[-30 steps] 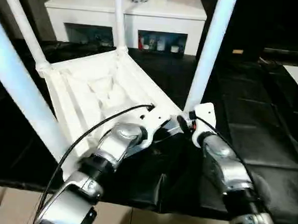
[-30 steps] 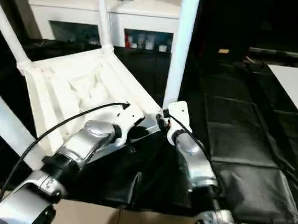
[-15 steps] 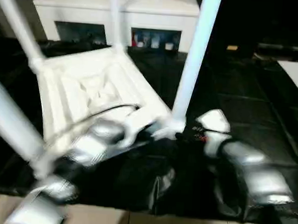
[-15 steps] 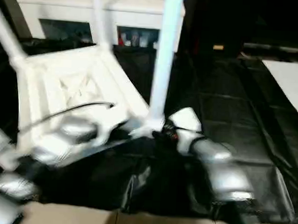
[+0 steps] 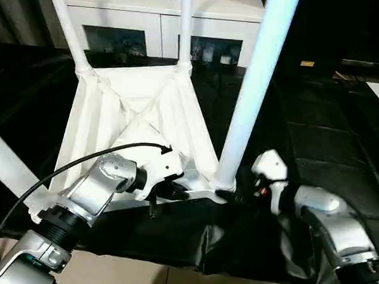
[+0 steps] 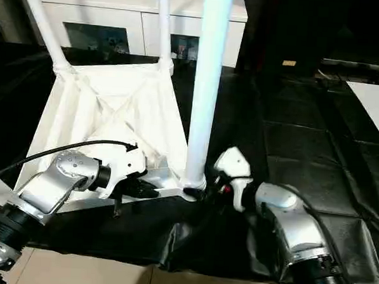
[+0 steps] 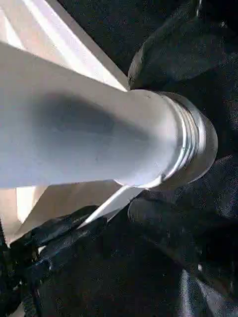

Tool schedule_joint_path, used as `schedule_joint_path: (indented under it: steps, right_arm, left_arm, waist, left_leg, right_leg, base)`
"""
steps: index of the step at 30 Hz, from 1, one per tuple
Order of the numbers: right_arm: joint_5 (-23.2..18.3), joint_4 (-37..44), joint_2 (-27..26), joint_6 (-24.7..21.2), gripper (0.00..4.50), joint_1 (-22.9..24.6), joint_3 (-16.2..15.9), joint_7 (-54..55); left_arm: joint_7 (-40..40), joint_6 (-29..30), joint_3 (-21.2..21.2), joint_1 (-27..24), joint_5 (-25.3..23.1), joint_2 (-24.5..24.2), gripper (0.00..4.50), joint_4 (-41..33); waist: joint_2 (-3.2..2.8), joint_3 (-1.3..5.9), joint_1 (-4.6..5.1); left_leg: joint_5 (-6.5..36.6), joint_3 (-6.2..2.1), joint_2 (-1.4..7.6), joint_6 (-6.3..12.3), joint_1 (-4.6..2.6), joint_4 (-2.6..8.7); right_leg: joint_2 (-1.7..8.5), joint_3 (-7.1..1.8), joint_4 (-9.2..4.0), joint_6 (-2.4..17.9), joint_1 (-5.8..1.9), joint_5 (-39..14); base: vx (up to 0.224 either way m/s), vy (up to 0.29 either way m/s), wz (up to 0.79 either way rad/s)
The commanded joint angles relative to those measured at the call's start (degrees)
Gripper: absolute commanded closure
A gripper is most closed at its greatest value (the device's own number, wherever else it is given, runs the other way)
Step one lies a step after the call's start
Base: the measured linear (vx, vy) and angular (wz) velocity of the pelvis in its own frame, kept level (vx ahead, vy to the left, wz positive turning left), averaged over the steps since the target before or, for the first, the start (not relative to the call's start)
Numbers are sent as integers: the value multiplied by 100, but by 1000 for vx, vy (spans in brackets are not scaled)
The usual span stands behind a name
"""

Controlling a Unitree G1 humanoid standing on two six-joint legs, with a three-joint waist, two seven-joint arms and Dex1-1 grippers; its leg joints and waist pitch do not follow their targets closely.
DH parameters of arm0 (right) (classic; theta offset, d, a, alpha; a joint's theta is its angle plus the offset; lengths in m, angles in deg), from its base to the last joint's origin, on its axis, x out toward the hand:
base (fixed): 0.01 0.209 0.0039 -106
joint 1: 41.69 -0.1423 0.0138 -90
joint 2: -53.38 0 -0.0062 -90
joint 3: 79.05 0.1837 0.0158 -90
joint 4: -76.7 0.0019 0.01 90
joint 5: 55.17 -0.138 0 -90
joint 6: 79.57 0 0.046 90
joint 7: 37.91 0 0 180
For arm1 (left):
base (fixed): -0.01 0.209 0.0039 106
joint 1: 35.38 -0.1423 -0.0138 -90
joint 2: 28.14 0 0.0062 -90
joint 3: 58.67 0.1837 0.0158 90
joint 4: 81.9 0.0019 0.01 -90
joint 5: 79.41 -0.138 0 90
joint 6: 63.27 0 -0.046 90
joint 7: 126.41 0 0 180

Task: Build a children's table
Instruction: Rotate leg to tighten

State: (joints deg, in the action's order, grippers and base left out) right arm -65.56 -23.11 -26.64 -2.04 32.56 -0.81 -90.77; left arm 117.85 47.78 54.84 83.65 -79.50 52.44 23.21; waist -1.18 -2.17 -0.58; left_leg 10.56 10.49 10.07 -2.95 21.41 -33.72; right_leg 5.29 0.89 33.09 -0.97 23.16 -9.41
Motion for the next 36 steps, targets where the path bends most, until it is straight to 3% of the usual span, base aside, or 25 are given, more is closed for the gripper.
schedule_joint_path:
  steps: [1, 8, 16, 20, 21, 22, 23, 26, 29, 32, 34, 35, 36]
  right_arm:
    - [38, -91, -32, 118, 124, -104, -10, -32]
    - [-27, -215, -81, 247, 176, -163, 5, -107]
    - [-66, -275, -124, 283, 183, -96, 2, -202]
    - [535, -1106, -557, 292, 183, -423, 263, 1458]
    - [589, -1445, -959, 28, 184, -591, 607, 2569]
    - [580, -1490, -1044, -39, 184, -615, 681, 2770]
    - [592, -1560, -1197, -158, 184, -653, 787, 3147]
    - [702, -1719, -1539, -384, 184, -726, 905, 3934]
    - [791, -1850, -1801, -448, 184, -783, 999, 4561]
    - [865, -2046, -2120, -481, 184, -896, 913, 4880]
    - [992, -2023, -2269, -441, 184, -943, 596, 4673]
    - [992, -2023, -2269, -441, 184, -943, 596, 4673]
    - [900, -1890, -2340, -353, 149, -913, 521, 4461]
  left_arm:
    - [150, 73, 162, -82, 1, -9, 450, -85]
    - [140, 85, 153, -70, -18, -15, 450, -47]
    - [126, 108, 192, -117, -42, -29, 450, -30]
    - [-586, 251, 41, 22, -212, 300, 450, 366]
    - [-1212, 321, -119, 204, -295, 661, 450, 745]
    - [-1346, 334, -159, 245, -303, 743, 450, 827]
    - [-1599, 390, -245, 329, -296, 916, 450, 989]
    - [-2287, 466, -429, 574, -320, 1344, 450, 1425]
    - [-2670, 491, -514, 732, -327, 1607, 450, 1699]
    - [-3093, 386, -550, 932, -452, 1877, 450, 2035]
    - [-3173, 339, -476, 1047, -584, 1957, 450, 2139]
    - [-3173, 339, -476, 1047, -584, 1957, 450, 2139]
    - [-3179, 314, -425, 1086, -651, 1953, 450, 2172]
  waist:
    - [29, 309, 3]
    - [23, 314, 6]
    - [27, 316, 4]
    - [27, 286, 43]
    - [41, 267, 114]
    - [27, 259, 125]
    - [43, 281, 155]
    - [54, 284, 183]
    - [46, 301, 179]
    - [21, 304, 177]
    - [30, 302, 179]
    - [27, 307, 166]
    - [35, 302, 166]
  left_leg:
    - [1640, -64, 232, 236, -58, 454]
    - [1597, -60, 228, 263, -59, 443]
    - [1573, -61, 228, 290, -60, 439]
    - [1761, -56, 215, 184, -58, 452]
    - [2025, -86, 188, -11, -48, 471]
    - [2132, -83, 172, -77, -75, 461]
    - [2248, -112, 167, -164, -97, 460]
    - [2305, -123, 163, -120, -66, 467]
    - [2174, -95, 147, -44, -62, 456]
    - [2217, -102, 148, -52, -75, 458]
    - [2234, -110, 153, -14, -49, 470]
    - [2232, -105, 160, -2, -60, 467]
    - [2237, -108, 164, 21, -50, 471]
  right_leg:
    - [176, -96, -326, 1356, -221, -1261]
    - [167, -91, -320, 1410, -231, -1178]
    - [165, -86, -311, 1436, -239, -1149]
    - [160, -82, -335, 1394, -197, -1484]
    - [165, -62, -380, 1192, -206, -2142]
    - [163, -65, -405, 1130, -157, -2345]
    - [163, -57, -425, 1027, -159, -2532]
    - [160, -53, -453, 916, -164, -2552]
    - [147, -68, -461, 975, -140, -2228]
    - [143, -59, -466, 965, -142, -2201]
    - [143, -55, -457, 967, -163, -2110]
    - [147, -60, -461, 963, -152, -2065]
    - [155, -63, -459, 974, -164, -2044]
  base:
    - [0, 0, 0]
    - [0, 0, 0]
    - [0, 0, 0]
    - [0, 0, 0]
    - [0, 0, 0]
    - [-57, 6, -5]
    - [-57, 6, -5]
    - [0, 0, 0]
    - [0, 0, 0]
    - [0, 0, 0]
    - [0, 0, 0]
    - [0, 0, 0]
    - [0, 0, 0]
